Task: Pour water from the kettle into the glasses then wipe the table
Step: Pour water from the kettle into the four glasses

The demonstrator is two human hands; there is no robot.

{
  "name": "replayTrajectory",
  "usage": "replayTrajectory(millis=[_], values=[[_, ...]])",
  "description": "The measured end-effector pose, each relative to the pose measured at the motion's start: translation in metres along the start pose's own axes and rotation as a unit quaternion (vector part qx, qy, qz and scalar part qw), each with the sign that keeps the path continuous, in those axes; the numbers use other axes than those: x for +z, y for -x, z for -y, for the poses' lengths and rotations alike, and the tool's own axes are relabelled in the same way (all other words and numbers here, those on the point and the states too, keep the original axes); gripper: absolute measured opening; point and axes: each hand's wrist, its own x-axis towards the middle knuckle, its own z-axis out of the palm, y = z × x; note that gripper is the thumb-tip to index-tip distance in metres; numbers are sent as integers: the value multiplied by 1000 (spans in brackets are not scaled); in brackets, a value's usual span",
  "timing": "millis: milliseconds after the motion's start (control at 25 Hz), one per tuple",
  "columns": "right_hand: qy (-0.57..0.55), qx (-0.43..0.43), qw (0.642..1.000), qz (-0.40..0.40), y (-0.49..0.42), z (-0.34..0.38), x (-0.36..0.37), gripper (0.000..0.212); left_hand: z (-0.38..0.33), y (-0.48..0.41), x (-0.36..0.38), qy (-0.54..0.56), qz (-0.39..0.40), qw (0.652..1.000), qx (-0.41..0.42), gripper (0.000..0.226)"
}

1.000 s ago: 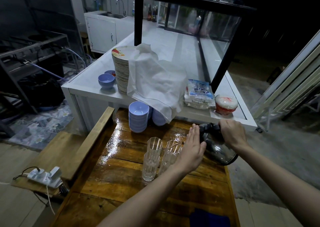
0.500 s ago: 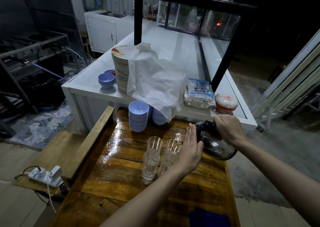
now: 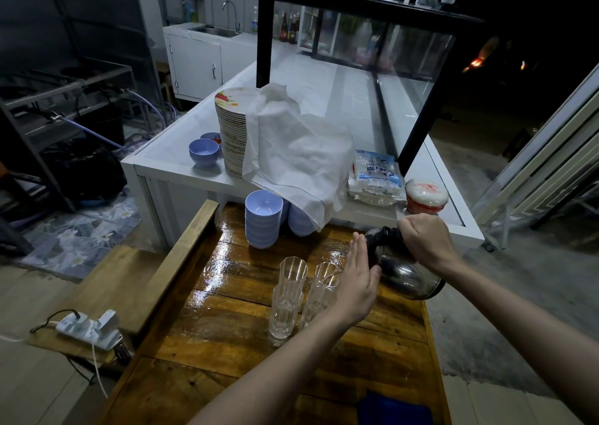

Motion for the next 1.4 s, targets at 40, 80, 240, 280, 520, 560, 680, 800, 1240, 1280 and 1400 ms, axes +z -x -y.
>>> replayTrajectory(millis=[40, 80, 240, 280, 520, 560, 680, 800, 1240, 1280, 1400], values=[[1, -5, 1000, 2, 0, 1, 0, 41, 0, 0, -1, -1, 0, 1000, 0, 63], [5, -10, 1000, 3, -1, 2, 0, 41, 0, 0, -2, -1, -1, 1000, -1, 63], [26, -30, 999, 6, -4, 5, 0, 41, 0, 1, -4, 3, -2, 1000, -3, 64], [29, -34, 999, 6, -5, 5, 0, 41, 0, 1, -4, 3, -2, 1000, -2, 64], [52, -50, 997, 4, -9, 5, 0, 44, -4, 2, -5, 11, -4, 1000, 0, 64], [63, -54, 997, 2, -9, 6, 0, 43, -4, 2, -5, 11, -2, 1000, 0, 65], [85, -75, 994, -2, -9, 6, 0, 43, -3, 3, -5, 15, 7, 1000, -3, 65], [93, -90, 992, -1, -9, 6, 0, 44, -4, 5, -6, 18, 6, 1000, -1, 65], [40, -24, 999, -2, -3, -1, -2, 43, -7, 5, -9, -2, 22, 1000, -3, 63], [29, -6, 1000, -4, 1, 0, -2, 42, -9, 4, -9, -5, 26, 1000, -2, 62], [2, 54, 998, -36, 13, -2, -3, 42, -10, 0, -9, -22, 37, 999, 9, 61]])
